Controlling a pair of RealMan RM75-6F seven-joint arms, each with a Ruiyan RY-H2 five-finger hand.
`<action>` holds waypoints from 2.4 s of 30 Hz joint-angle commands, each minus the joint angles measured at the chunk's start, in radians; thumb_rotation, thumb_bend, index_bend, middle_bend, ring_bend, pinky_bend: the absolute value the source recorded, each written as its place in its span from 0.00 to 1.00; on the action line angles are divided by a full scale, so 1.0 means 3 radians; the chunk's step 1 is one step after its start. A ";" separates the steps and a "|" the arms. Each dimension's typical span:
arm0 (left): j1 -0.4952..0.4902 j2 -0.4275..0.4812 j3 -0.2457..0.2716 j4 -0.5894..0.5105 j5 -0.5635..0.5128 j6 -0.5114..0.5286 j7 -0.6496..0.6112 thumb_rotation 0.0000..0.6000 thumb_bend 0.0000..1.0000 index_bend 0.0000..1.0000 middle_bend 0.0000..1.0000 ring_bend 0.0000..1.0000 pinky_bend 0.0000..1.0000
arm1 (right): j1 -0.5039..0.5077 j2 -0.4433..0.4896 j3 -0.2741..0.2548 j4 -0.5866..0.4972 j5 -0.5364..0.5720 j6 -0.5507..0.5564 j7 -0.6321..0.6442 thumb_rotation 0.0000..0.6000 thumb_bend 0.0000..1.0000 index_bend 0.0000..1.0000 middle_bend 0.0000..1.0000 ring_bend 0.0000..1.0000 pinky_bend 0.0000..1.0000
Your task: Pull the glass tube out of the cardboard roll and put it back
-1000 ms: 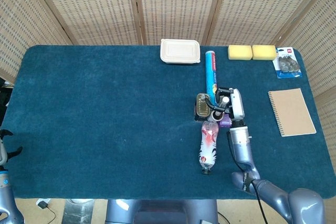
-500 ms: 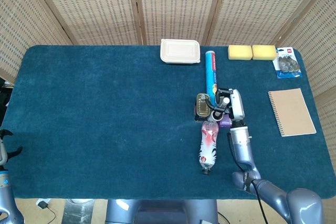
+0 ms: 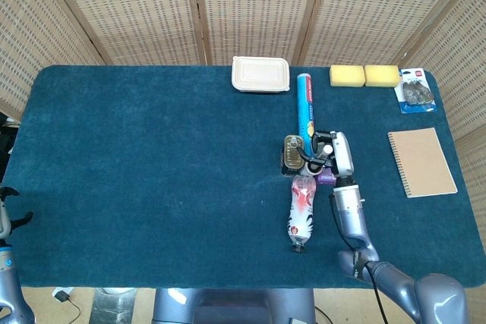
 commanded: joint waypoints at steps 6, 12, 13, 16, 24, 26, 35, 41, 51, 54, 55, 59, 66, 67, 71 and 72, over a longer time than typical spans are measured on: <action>-0.0001 0.0001 0.0001 0.0000 0.0001 -0.0001 -0.0001 1.00 0.12 0.43 0.39 0.22 0.31 | 0.0005 0.0002 -0.0012 0.0018 -0.0018 0.0003 -0.0008 1.00 0.30 0.76 0.84 0.81 0.77; -0.0002 0.0000 0.0001 0.0002 0.0002 -0.0001 -0.0002 1.00 0.12 0.43 0.39 0.22 0.30 | 0.0002 0.0012 -0.0010 0.0004 -0.0015 0.0000 -0.0026 1.00 0.30 0.75 0.80 0.76 0.75; -0.0002 0.0000 0.0001 0.0002 0.0002 0.0000 -0.0002 1.00 0.12 0.43 0.39 0.22 0.30 | 0.0002 0.0016 -0.0012 -0.0001 -0.0016 -0.0001 -0.0030 1.00 0.30 0.75 0.79 0.75 0.75; -0.0002 -0.0001 0.0001 0.0002 0.0002 0.0000 -0.0002 1.00 0.12 0.43 0.39 0.22 0.31 | 0.0003 0.0029 -0.0016 -0.0015 -0.0017 -0.0013 -0.0041 1.00 0.30 0.73 0.77 0.73 0.73; -0.0002 -0.0001 0.0002 0.0004 0.0004 0.0000 -0.0005 1.00 0.12 0.43 0.39 0.22 0.31 | 0.0044 0.0068 0.0009 -0.0059 0.0001 -0.0076 -0.0089 1.00 0.30 0.68 0.71 0.67 0.69; -0.0001 -0.0001 0.0002 0.0004 0.0004 0.0000 -0.0007 1.00 0.12 0.43 0.39 0.22 0.30 | 0.0041 0.0075 0.0007 -0.0071 0.0001 -0.0077 -0.0094 1.00 0.30 0.67 0.70 0.66 0.69; -0.0002 -0.0001 0.0003 0.0005 0.0005 0.0000 -0.0010 1.00 0.12 0.43 0.39 0.22 0.31 | 0.0031 0.0114 0.0019 -0.0133 0.0004 -0.0050 -0.0139 1.00 0.30 0.64 0.67 0.63 0.65; -0.0005 -0.0001 0.0003 0.0008 0.0007 -0.0003 -0.0011 1.00 0.12 0.43 0.39 0.22 0.31 | 0.0007 0.0219 0.0013 -0.0295 -0.0042 0.0034 -0.0239 1.00 0.30 0.61 0.64 0.59 0.61; -0.0025 0.0003 0.0010 0.0017 0.0024 -0.0020 -0.0017 1.00 0.12 0.43 0.39 0.22 0.31 | -0.0068 0.0474 -0.0020 -0.0722 -0.0088 0.0071 -0.0382 1.00 0.30 0.53 0.56 0.52 0.55; -0.0039 0.0005 0.0015 0.0026 0.0037 -0.0032 -0.0024 1.00 0.12 0.43 0.39 0.22 0.31 | -0.0100 0.0509 0.0017 -0.0823 -0.0105 0.0191 -0.0380 0.99 0.30 0.52 0.55 0.51 0.54; -0.0046 0.0006 0.0017 0.0031 0.0042 -0.0039 -0.0028 1.00 0.12 0.43 0.39 0.22 0.31 | -0.0110 0.0519 0.0034 -0.0858 -0.0112 0.0242 -0.0391 0.99 0.30 0.52 0.55 0.51 0.54; -0.0061 0.0006 0.0023 0.0046 0.0056 -0.0052 -0.0042 1.00 0.12 0.43 0.39 0.22 0.31 | -0.0118 0.0571 0.0071 -0.0963 -0.0123 0.0303 -0.0408 0.99 0.30 0.51 0.54 0.51 0.54; -0.0086 0.0006 0.0032 0.0070 0.0076 -0.0075 -0.0064 1.00 0.12 0.43 0.39 0.22 0.31 | -0.0160 0.0638 0.0098 -0.1101 -0.0107 0.0374 -0.0508 0.99 0.30 0.51 0.54 0.50 0.54; -0.0088 0.0006 0.0033 0.0073 0.0079 -0.0076 -0.0065 1.00 0.12 0.43 0.39 0.22 0.31 | -0.0166 0.0642 0.0102 -0.1110 -0.0105 0.0390 -0.0534 0.99 0.30 0.51 0.54 0.50 0.53; -0.0106 0.0007 0.0040 0.0086 0.0093 -0.0092 -0.0080 1.00 0.12 0.43 0.39 0.22 0.31 | -0.0201 0.0702 0.0113 -0.1153 -0.0125 0.0502 -0.0809 0.99 0.30 0.51 0.54 0.49 0.52; -0.0112 0.0008 0.0042 0.0091 0.0098 -0.0098 -0.0085 1.00 0.12 0.43 0.39 0.22 0.31 | -0.0216 0.0721 0.0123 -0.1180 -0.0123 0.0538 -0.0872 0.99 0.30 0.51 0.53 0.49 0.52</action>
